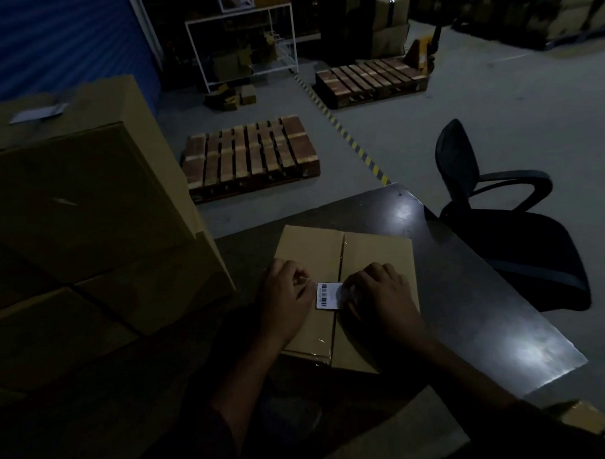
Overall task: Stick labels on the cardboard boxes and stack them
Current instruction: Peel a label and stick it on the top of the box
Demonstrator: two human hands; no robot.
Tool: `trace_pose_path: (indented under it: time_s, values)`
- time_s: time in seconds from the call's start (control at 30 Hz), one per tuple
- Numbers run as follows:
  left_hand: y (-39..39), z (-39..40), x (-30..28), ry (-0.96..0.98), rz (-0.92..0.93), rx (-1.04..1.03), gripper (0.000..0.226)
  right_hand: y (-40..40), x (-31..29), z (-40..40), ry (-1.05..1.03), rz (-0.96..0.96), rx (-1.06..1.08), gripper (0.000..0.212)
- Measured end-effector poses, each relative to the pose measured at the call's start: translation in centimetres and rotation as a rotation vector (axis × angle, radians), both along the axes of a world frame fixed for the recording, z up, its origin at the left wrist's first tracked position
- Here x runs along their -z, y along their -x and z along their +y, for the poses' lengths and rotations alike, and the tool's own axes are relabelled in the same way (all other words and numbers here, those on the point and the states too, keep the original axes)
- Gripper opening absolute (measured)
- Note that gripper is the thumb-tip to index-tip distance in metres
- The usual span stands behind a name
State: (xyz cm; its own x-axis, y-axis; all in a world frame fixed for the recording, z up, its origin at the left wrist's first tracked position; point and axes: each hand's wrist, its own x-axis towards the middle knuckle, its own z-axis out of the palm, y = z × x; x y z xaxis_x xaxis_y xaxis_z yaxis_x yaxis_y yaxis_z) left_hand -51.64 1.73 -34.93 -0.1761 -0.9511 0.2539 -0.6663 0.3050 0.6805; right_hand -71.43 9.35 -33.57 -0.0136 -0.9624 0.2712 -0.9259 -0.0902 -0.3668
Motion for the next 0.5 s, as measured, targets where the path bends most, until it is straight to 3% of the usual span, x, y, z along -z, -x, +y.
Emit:
trace_pose_path:
  time_s: [0.27, 0.4, 0.5]
  values:
    - [0.2, -0.2, 0.2, 0.010, -0.013, 0.008, 0.015, 0.5, 0.2, 0.0, -0.012, -0.038, -0.038, 0.029]
    - [0.1, -0.8, 0.4, 0.077, -0.141, -0.193, 0.029, 0.3, 0.3, 1.1, -0.009, -0.054, 0.061, 0.023]
    - [0.4, -1.4, 0.2, -0.031, -0.042, -0.305, 0.043, 0.0, 1.0, 4.1, 0.040, -0.044, 0.192, 0.025]
